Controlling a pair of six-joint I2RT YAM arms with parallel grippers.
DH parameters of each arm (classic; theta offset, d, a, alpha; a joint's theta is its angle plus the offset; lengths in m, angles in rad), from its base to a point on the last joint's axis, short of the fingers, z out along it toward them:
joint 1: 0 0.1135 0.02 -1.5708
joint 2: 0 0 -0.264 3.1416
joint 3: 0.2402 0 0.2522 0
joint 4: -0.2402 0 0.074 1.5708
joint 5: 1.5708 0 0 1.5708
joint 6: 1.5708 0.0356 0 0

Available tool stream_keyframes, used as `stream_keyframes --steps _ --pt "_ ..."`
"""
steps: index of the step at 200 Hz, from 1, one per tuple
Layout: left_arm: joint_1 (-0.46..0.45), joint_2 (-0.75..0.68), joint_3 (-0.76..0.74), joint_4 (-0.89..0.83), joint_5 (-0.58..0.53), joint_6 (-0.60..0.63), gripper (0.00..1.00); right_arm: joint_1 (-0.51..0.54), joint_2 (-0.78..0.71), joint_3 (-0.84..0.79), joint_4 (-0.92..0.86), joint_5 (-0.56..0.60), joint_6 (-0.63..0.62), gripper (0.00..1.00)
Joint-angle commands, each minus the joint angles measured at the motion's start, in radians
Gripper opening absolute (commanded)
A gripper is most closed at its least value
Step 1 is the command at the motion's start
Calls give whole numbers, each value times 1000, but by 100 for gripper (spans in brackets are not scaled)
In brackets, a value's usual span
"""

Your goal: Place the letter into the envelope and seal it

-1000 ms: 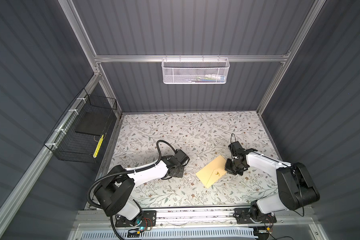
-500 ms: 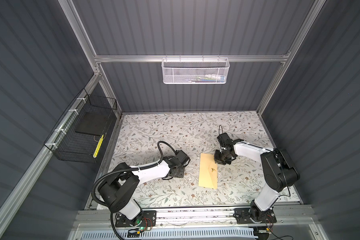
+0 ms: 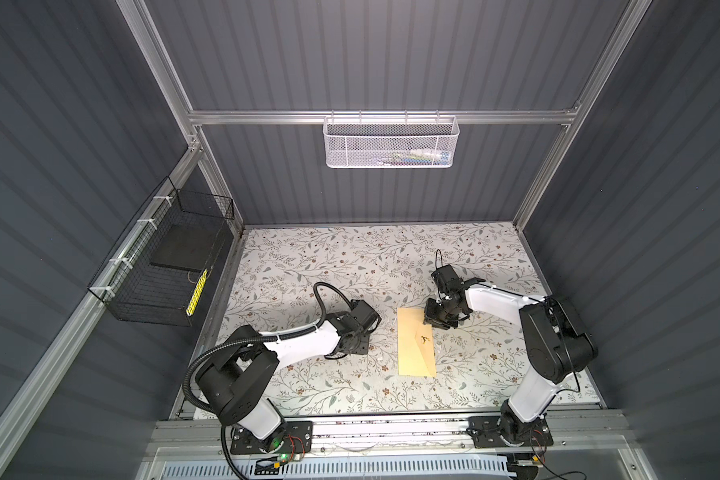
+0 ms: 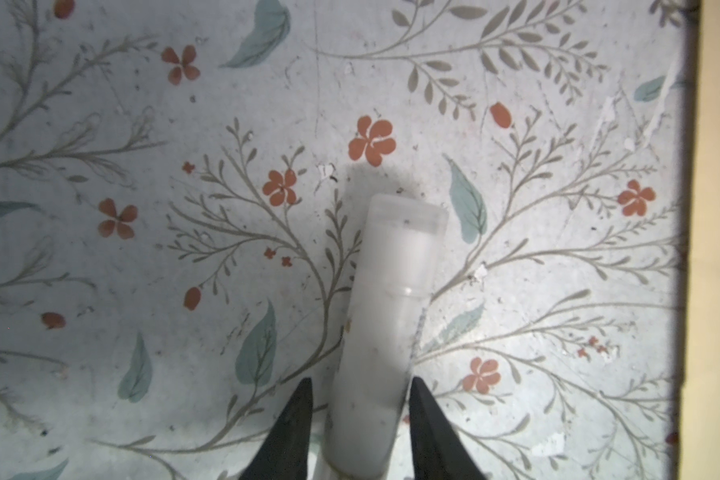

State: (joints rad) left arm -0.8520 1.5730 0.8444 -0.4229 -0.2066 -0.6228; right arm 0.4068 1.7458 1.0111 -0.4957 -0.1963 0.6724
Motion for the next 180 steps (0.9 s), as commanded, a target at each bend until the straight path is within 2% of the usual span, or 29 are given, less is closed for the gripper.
stream_keyframes --steps 1,55,81,99,114,122,124,126,140,150,168,180 --pt "-2 -34 25 -20 1 -17 40 -1 -39 -6 -31 11 6 39" --pt "-2 -161 125 -102 -84 31 52 -22 -262 -35 -15 78 -90 71" --pt "4 -264 197 -108 -185 119 65 -32 -473 -90 26 191 -191 99" --pt "61 -344 211 -51 -232 235 77 -65 -664 -174 106 261 -266 99" --pt "182 -411 169 71 -131 338 86 -128 -810 -265 218 290 -320 99" --pt "225 -439 147 122 -141 383 90 -166 -871 -312 269 310 -360 99" --pt "231 -444 140 132 -151 396 97 -175 -884 -323 278 314 -365 99" --pt "237 -449 132 145 -165 416 99 -186 -892 -334 292 319 -378 99" --pt "273 -463 69 250 -252 529 100 -248 -966 -403 378 356 -466 99" --pt "330 -459 19 329 -255 567 100 -289 -987 -451 441 376 -517 99" --pt "443 -439 -83 475 -243 568 100 -375 -972 -533 573 378 -540 99" --pt "515 -406 -166 606 -228 559 100 -403 -935 -598 721 384 -550 99"
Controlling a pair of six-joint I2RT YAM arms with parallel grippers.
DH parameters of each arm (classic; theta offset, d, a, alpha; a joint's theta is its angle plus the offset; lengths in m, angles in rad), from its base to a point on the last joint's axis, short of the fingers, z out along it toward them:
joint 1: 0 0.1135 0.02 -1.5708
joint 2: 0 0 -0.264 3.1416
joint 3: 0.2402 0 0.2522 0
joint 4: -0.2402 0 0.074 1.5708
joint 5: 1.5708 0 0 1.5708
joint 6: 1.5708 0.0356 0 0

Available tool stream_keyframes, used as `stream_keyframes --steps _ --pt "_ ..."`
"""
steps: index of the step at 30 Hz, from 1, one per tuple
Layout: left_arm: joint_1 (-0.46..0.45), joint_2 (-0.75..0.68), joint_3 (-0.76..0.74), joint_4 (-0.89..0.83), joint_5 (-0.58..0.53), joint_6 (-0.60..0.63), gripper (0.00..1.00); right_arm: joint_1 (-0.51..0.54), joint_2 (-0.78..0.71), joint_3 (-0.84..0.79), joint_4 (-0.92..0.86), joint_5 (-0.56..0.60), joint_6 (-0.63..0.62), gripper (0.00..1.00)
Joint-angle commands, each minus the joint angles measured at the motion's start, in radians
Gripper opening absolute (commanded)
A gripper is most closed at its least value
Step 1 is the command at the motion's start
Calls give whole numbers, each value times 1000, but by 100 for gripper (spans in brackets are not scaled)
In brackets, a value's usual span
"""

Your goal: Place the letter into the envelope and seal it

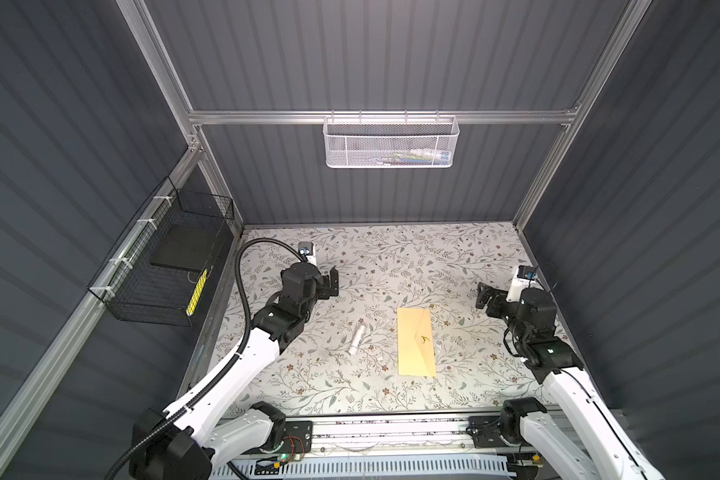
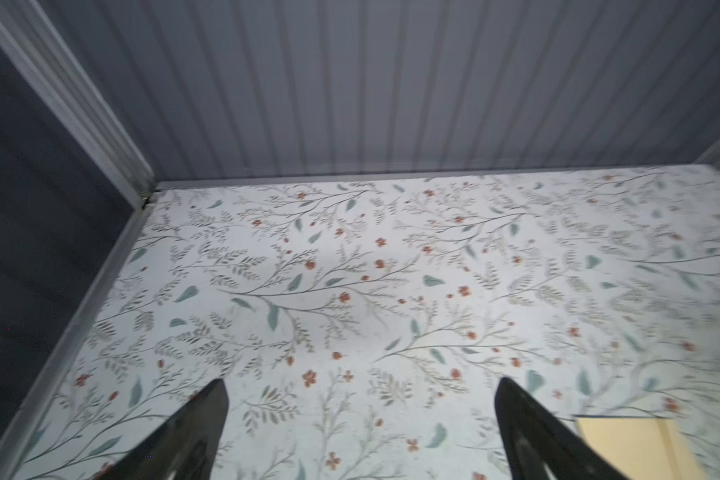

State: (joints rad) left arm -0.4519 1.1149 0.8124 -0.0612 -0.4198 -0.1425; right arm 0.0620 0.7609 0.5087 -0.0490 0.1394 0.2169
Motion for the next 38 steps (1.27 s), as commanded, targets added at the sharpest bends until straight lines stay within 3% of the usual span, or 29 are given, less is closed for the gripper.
stream_keyframes --steps 1,5,11,16,17,18,20,23,24,26,38 --pt "119 56 -141 256 -12 78 100 -59 53 -102 289 49 -97 99" --pt "160 175 -287 530 -17 182 100 -62 211 -237 681 50 -123 99" --pt "182 369 -433 921 11 291 100 -60 504 -317 1104 22 -187 99" --pt "254 575 -492 1250 80 265 100 -62 724 -341 1354 -3 -197 99" --pt "307 597 -505 1286 169 231 100 -62 755 -332 1401 11 -200 99" --pt "331 619 -502 1328 215 221 100 -65 714 -316 1298 14 -189 99" --pt "374 572 -441 1124 312 202 100 -95 680 -213 1048 35 -135 99" --pt "403 589 -321 898 342 172 100 -105 697 -205 1063 38 -125 99" --pt "406 605 -342 978 344 171 100 -105 695 -204 1059 37 -125 99" --pt "409 592 -325 912 346 168 100 -104 700 -209 1076 37 -126 99" --pt "411 602 -336 960 346 166 100 -103 697 -211 1074 44 -125 99"
